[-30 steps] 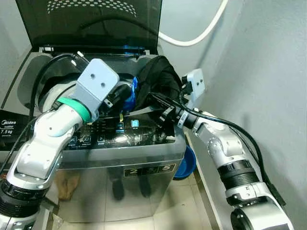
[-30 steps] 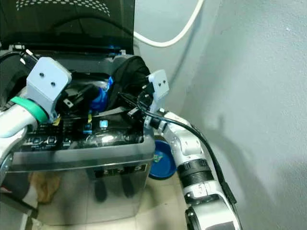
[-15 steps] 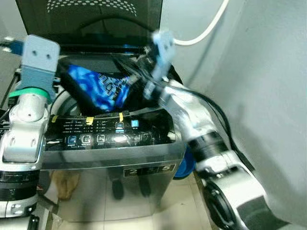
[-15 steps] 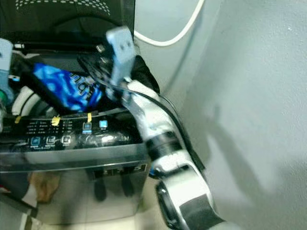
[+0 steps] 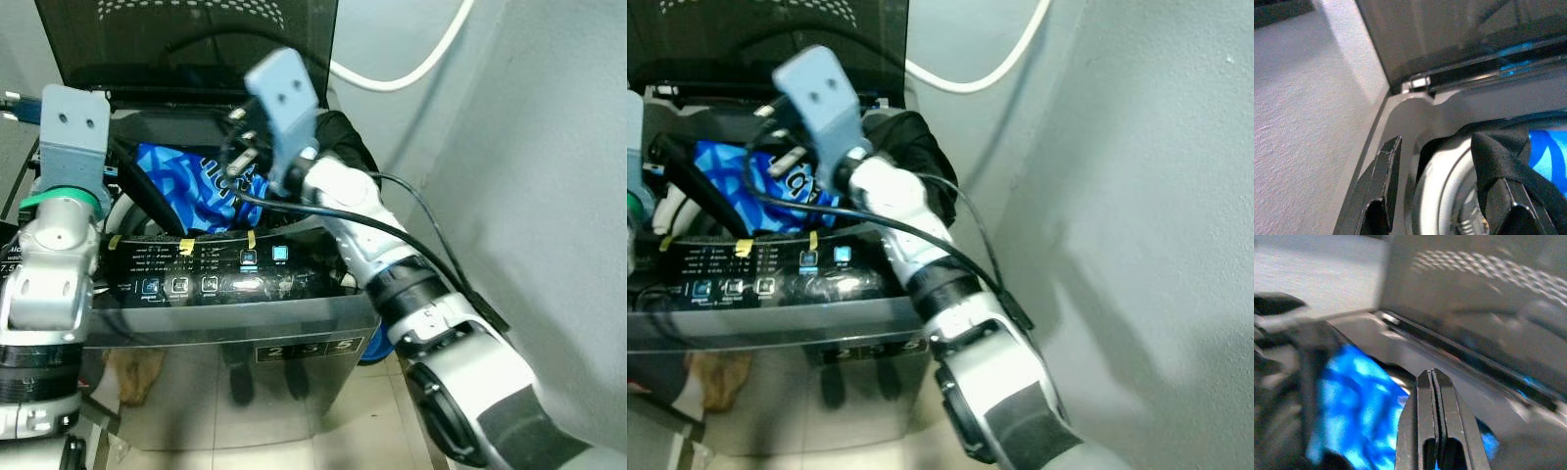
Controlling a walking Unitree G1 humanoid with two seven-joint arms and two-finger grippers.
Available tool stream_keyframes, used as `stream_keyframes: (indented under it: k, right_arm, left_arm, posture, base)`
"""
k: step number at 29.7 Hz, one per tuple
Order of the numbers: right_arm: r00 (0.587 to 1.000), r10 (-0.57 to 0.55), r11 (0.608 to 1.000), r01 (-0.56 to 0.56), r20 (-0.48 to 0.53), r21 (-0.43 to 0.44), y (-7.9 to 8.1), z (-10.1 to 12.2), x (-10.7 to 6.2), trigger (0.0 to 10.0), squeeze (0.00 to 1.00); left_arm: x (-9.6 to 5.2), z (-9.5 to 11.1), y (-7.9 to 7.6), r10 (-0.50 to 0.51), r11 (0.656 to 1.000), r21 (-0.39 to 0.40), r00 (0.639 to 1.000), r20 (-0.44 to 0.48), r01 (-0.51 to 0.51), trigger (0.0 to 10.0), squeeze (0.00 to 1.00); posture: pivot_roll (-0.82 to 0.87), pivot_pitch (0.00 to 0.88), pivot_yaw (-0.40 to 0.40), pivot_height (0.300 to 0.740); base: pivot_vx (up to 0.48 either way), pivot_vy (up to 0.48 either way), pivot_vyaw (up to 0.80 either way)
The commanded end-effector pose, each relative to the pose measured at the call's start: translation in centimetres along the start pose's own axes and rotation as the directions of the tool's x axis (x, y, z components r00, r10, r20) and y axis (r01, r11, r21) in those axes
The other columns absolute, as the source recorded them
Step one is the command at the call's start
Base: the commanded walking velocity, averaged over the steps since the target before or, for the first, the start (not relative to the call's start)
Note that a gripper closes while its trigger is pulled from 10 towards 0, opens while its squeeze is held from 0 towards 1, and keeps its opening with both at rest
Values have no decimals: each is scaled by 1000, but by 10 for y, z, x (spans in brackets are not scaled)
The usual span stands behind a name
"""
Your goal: Clothes washing
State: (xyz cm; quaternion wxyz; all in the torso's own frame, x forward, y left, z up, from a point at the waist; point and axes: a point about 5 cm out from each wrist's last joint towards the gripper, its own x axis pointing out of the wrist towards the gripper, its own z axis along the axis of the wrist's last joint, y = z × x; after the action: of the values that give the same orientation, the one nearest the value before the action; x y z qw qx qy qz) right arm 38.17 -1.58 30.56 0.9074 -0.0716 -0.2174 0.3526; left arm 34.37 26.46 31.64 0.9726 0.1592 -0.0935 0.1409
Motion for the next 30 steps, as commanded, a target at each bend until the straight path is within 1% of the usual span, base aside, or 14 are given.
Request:
stream_keyframes:
  k: [1, 3, 6, 13, 14, 16, 18, 19, 21, 22, 26, 27, 28, 30]
  right_arm:
    - [998, -45, 999, 44, 40, 17, -9, 5, -4, 10000, 0]
    - [993, -99, 995, 98, 57, 24, -22, 6, -14, 10000, 0]
    - [986, -154, 988, 153, 67, 14, -36, 6, -25, 10000, 0]
    - [979, -197, 980, 198, 59, -9, -46, 5, -33, 10000, 0]
    - [975, -215, 976, 217, 55, -17, -48, 3, -37, 10000, 0]
    - [974, -221, 975, 222, 54, -18, -48, 3, -39, 10000, 0]
    - [971, -234, 972, 235, 52, -18, -48, 1, -43, 10000, 0]
    - [970, -238, 971, 240, 50, -20, -49, 0, -44, 10000, 0]
    - [969, -244, 969, 246, 47, -23, -49, -1, -46, 10000, 0]
    - [968, -247, 968, 248, 46, -23, -49, -2, -47, 10000, 0]
    - [966, -257, 966, 258, 40, -24, -48, -4, -49, 10000, 0]
    - [966, -257, 966, 258, 40, -24, -48, -4, -49, 10000, 0]
    - [965, -258, 966, 259, 39, -22, -48, -5, -49, 10000, 0]
    - [965, -260, 965, 261, 39, -17, -46, -6, -49, 10000, 0]
  left_arm:
    - [4, 5, 2, -78, 996, -38, 997, 3, 78, 10000, 0]
    - [16, 14, -1, -188, 969, -159, 982, 7, 187, 10000, 0]
    - [42, 20, 2, -236, 907, -380, 966, -104, 181, 10000, 0]
    - [48, 25, -14, -427, 862, -378, 885, -186, 337, 10000, 0]
    - [39, 37, -24, -563, 815, -263, 812, -150, 517, 10000, 0]
    - [36, 40, -27, -610, 787, -219, 779, -141, 577, 10000, 0]
    - [27, 36, -20, -583, 783, 150, 796, -161, 604, 10000, 0]
    - [23, 30, -15, -529, 735, 396, 831, -174, 551, 10000, 0]
    - [13, 23, -14, -507, 597, 632, 843, -179, 493, 10000, 0]
    - [9, 22, -14, -515, 558, 669, 837, -185, 491, 10000, 0]
    - [-11, 33, -29, -685, 609, 464, 721, -100, 643, 10000, 0]
    - [-11, 33, -29, -685, 609, 464, 721, -100, 643, 10000, 0]
    - [-21, 41, -35, -744, 613, 373, 668, -25, 696, 10000, 0]
    - [-34, 60, -44, -739, 663, 352, 651, 172, 660, 10000, 0]
  posture:
    - [121, 130, 19, 740]
    - [123, 133, 19, 740]
    - [134, 143, 28, 740]
    - [121, 150, 51, 740]
    - [105, 158, 74, 740]
    - [105, 158, 74, 740]
    - [105, 160, 85, 740]
    - [105, 160, 85, 740]
    - [109, 159, 86, 740]
    - [109, 159, 86, 740]
    - [120, 154, 87, 740]
    - [120, 154, 87, 740]
    - [127, 150, 88, 740]
    - [130, 148, 88, 740]
  base:
    - [0, 0, 0]
    - [0, 0, 0]
    - [0, 0, 0]
    - [0, 0, 0]
    - [0, 0, 0]
    - [0, 0, 0]
    - [0, 0, 0]
    - [0, 0, 0]
    - [0, 0, 0]
    - [0, 0, 0]
    - [0, 0, 0]
    - [0, 0, 0]
    - [0, 0, 0]
    - [0, 0, 0]
